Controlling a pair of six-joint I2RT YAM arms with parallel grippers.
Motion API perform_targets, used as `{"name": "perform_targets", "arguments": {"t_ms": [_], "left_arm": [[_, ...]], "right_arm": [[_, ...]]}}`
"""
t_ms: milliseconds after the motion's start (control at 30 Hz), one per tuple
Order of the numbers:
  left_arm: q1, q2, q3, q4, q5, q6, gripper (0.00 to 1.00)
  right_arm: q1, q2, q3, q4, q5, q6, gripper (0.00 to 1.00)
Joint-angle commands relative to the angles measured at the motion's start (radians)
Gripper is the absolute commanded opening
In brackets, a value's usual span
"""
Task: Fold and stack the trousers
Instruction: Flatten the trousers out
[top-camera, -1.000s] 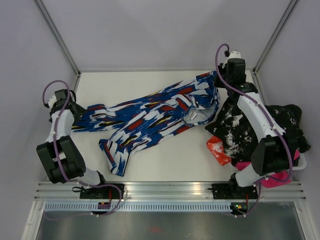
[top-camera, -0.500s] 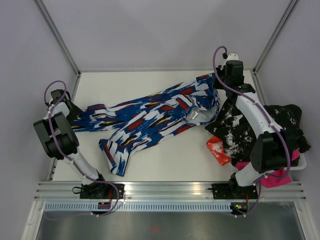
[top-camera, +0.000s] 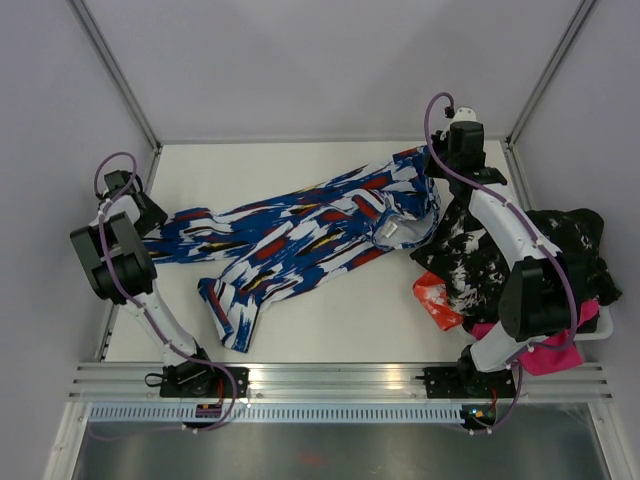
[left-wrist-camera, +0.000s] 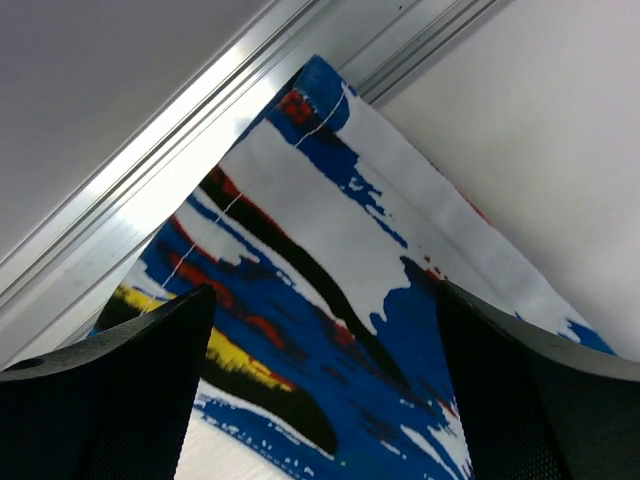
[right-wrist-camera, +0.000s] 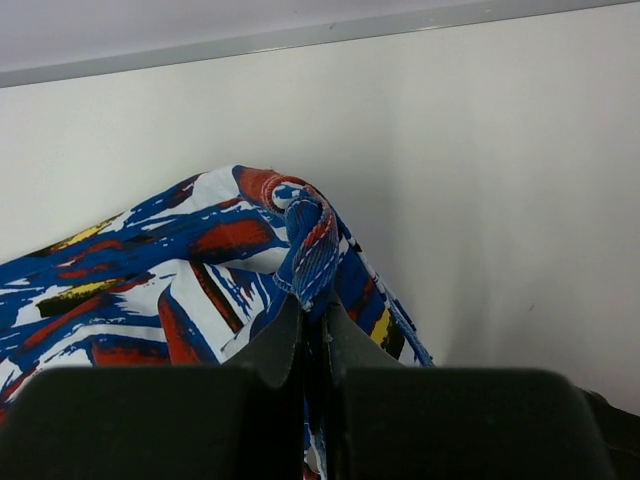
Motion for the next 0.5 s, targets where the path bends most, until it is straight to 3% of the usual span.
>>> {"name": "perform_targets", "arguments": {"t_ms": [0,200,333,400,433,467], "left_arm": [[-0.036,0.070,0.077,-0.066,-0.078,0.033,0.94],[-0.059,0.133,0.135,-0.117,-0.086,0.053,0.88],[-0.059,0.214,0.226,-0.189,-0.016,0.094,0.72],[-0.069,0.244,0.261,-0.206,-0.015,0.108,0.53],[-0.076,0.241,0.258,-0.203,-0.020,0.112,0.27],[-0.077,0.238,0.257,-0.198,-0.021,0.114,0.14]], "right_arm": [[-0.008,0.004,-0.014,0.070,0.021,0.013,0.00],[-0.022,0.027,-0.016,0.078,0.026,0.028,0.00],[-0.036,0.033,-0.023,0.090,0.030,0.034,0.00],[-0.039,0.036,-0.022,0.091,0.033,0.034,0.00],[-0.042,0.042,-0.016,0.085,0.036,0.034,0.00],[-0.045,0.044,-0.014,0.084,0.039,0.034,0.00]]}}
